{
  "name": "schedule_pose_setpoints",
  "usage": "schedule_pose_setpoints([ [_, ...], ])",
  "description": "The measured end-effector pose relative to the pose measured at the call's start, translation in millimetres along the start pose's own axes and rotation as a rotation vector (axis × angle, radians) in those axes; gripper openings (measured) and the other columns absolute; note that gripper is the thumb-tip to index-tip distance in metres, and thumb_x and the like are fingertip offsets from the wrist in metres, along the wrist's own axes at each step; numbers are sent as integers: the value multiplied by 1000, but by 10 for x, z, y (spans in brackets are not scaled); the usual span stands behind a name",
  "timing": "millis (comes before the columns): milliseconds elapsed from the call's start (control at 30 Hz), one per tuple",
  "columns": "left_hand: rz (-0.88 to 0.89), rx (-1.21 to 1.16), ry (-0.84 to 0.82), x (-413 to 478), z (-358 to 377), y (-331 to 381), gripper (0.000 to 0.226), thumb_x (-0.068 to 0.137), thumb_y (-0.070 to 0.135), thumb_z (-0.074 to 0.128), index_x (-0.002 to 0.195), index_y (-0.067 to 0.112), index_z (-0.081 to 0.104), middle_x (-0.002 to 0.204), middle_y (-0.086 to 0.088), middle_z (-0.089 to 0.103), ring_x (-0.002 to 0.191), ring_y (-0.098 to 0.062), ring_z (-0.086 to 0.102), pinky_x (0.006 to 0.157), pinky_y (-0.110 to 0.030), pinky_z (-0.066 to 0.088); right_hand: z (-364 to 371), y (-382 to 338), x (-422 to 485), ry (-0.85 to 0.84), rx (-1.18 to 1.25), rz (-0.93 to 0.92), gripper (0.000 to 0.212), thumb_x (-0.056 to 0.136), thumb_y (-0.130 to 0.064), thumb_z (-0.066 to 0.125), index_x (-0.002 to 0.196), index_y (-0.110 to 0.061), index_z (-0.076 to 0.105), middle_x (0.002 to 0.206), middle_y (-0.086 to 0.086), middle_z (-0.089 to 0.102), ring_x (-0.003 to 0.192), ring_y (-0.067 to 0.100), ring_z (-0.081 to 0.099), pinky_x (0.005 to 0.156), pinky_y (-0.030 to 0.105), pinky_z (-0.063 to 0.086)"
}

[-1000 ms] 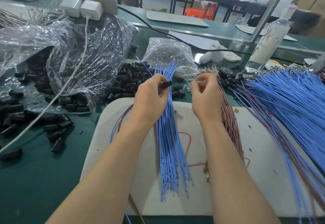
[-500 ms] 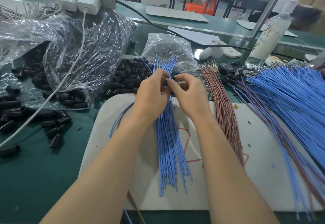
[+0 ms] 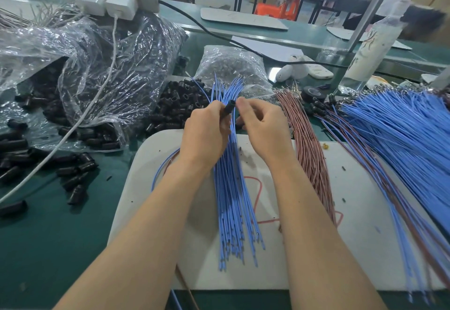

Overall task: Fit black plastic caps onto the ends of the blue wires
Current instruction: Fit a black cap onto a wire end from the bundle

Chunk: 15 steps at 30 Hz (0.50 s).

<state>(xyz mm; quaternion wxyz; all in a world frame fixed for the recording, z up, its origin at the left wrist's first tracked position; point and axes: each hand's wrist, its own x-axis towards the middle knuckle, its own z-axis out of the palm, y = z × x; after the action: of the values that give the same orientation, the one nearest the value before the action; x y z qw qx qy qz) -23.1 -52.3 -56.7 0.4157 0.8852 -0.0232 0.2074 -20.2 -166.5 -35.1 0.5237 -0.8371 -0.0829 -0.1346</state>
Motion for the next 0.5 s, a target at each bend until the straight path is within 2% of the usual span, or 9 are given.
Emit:
schedule_pose_setpoints([
  [67, -9, -38, 17, 8, 8, -5, 12, 93, 13, 50, 93, 6, 59, 82, -6, 70, 79, -30, 67, 77, -43, 52, -26, 8, 18, 60, 55, -3, 17, 96, -20, 53, 93, -15, 69, 76, 5, 68, 77, 22, 66, 80, 46, 54],
  [167, 3, -92, 50, 5, 15, -24, 4, 90, 9, 53, 90, 8, 57, 78, -1, 70, 76, -25, 67, 74, -42, 52, -52, -8, 23, 97, 205, 10, 14, 95, -9, 54, 98, -19, 63, 80, 2, 69, 74, 10, 67, 80, 34, 56],
  [233, 13, -127, 59, 0, 21, -36, 5, 90, 7, 52, 89, 9, 55, 76, 1, 69, 75, -26, 66, 72, -43, 53, -50, -33, 15, 93, 274, -8, 13, 94, -8, 56, 102, -17, 61, 85, 3, 72, 77, 9, 70, 80, 29, 55],
  [333, 14, -157, 53, 2, 38, -41, 7, 91, 7, 49, 91, 12, 54, 78, 4, 67, 80, -25, 67, 77, -43, 53, -44, -78, 0, 90, 291, -76, 11, 93, -6, 58, 102, -6, 63, 90, 7, 72, 82, 11, 70, 78, 23, 54],
  [500, 17, -173, 51, 0, 28, -42, 10, 93, 8, 48, 90, 16, 51, 82, -1, 70, 84, -22, 68, 77, -43, 54, -58, -117, -26, 89, 204, -138, 4, 89, -11, 65, 91, -14, 67, 84, 0, 70, 79, 10, 66, 78, 25, 54],
])
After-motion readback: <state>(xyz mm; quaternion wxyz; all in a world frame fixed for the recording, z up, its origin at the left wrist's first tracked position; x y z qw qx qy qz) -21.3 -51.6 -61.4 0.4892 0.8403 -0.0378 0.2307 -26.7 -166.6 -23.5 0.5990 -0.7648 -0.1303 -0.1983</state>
